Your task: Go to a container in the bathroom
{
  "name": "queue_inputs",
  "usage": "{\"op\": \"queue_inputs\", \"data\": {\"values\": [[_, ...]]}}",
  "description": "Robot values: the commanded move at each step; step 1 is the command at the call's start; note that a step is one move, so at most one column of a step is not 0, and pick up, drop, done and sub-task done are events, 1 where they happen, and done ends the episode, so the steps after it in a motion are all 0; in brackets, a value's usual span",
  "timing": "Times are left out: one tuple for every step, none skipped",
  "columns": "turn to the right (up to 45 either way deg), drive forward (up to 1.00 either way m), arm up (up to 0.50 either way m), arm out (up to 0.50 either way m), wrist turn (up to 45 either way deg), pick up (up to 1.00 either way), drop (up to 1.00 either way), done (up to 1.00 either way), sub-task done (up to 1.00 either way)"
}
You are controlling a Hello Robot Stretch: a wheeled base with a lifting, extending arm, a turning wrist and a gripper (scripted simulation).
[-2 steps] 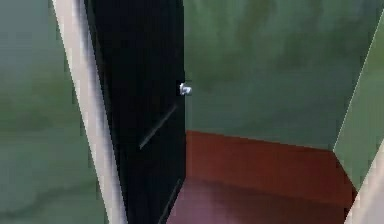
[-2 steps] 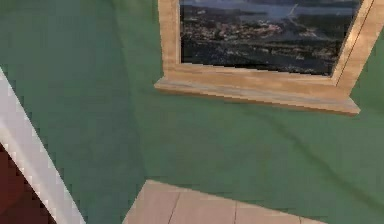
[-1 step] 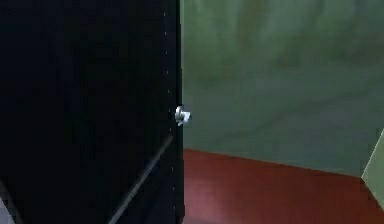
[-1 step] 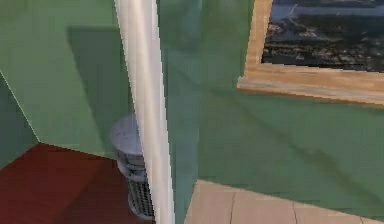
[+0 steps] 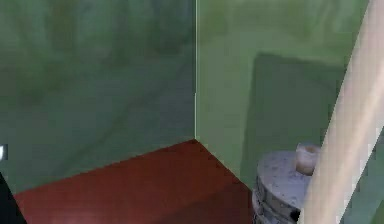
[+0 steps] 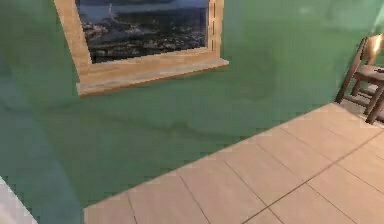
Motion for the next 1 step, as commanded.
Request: {"op": "queue_inputs", "data": {"values": [[33.0,0.0,0.0,0.0,0.0,0.0,0.0,0.0,0.0]]}}
